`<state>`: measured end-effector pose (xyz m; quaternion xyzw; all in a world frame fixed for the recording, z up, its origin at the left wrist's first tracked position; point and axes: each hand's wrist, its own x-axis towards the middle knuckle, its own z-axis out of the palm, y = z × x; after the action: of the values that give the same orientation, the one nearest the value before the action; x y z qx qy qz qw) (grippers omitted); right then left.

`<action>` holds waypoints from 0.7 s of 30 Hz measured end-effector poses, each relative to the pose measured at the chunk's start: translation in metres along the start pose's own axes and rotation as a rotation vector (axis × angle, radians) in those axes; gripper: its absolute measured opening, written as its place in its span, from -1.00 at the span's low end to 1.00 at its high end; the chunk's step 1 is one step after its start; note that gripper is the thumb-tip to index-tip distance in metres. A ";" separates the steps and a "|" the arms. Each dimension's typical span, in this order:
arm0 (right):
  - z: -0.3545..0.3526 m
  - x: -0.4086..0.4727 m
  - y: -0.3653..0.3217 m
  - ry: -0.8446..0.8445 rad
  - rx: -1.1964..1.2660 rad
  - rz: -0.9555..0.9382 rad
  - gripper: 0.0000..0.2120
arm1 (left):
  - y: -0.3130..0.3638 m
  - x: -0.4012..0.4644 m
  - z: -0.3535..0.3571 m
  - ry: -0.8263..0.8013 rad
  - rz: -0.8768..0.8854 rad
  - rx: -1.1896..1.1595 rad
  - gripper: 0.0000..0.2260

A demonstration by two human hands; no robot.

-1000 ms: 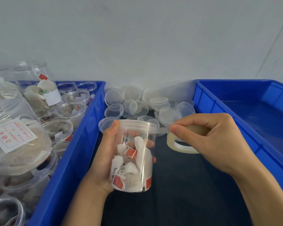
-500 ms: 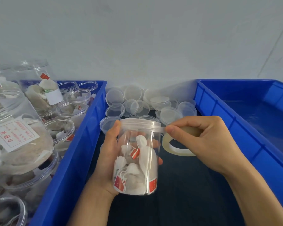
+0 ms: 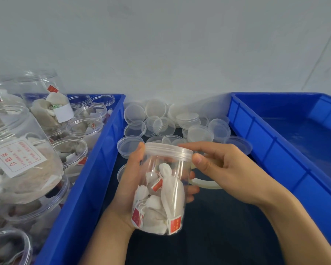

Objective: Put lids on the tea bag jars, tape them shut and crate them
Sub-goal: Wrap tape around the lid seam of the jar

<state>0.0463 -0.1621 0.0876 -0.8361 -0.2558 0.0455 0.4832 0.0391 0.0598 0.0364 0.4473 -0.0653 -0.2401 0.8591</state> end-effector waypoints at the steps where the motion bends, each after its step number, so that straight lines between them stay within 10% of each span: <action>1: 0.001 0.000 0.000 0.010 -0.013 -0.012 -0.69 | -0.004 0.003 -0.006 -0.040 0.018 0.041 -0.25; 9: 0.018 -0.002 0.006 0.278 -0.313 0.021 -0.68 | -0.006 0.004 -0.012 0.530 0.164 0.405 -0.50; 14: 0.029 0.006 -0.004 0.361 -0.414 0.038 -0.69 | -0.015 0.004 0.005 0.514 0.340 0.402 -0.07; 21: 0.028 0.008 -0.001 0.409 -0.358 0.080 -0.75 | -0.016 0.010 0.016 0.677 0.461 0.521 -0.33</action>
<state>0.0435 -0.1362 0.0753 -0.9093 -0.1238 -0.1515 0.3672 0.0369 0.0356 0.0317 0.6745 0.0627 0.1398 0.7222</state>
